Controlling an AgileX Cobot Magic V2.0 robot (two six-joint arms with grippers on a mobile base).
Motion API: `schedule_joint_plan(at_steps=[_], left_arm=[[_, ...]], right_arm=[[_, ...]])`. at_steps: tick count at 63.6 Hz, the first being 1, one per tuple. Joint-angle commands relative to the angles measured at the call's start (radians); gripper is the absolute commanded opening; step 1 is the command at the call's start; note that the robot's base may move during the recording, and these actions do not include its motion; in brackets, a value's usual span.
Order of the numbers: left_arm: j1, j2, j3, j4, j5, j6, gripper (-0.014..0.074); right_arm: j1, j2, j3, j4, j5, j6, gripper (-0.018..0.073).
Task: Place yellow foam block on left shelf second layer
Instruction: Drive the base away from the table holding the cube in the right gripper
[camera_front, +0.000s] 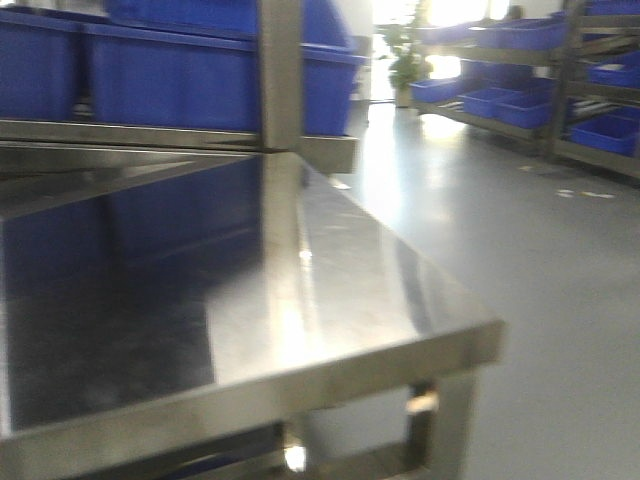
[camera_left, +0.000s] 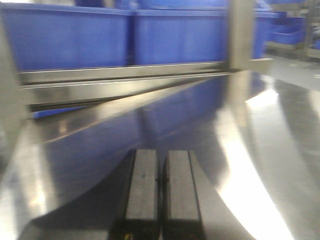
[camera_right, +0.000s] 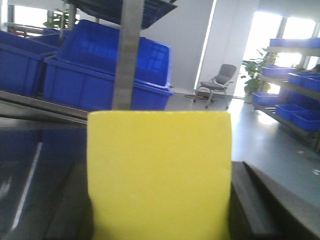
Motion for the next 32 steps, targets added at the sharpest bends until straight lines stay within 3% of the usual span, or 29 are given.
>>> schedule_joint_plan(at_steps=[1, 32], left_arm=[[-0.007, -0.014, 0.026, 0.0, -0.086, -0.004, 0.0136], [-0.007, -0.014, 0.026, 0.0, -0.086, -0.004, 0.0136]], right_arm=[[-0.005, 0.017, -0.03, 0.008, -0.093, 0.0, 0.0319], [-0.005, 0.017, -0.03, 0.008, -0.093, 0.0, 0.0319]])
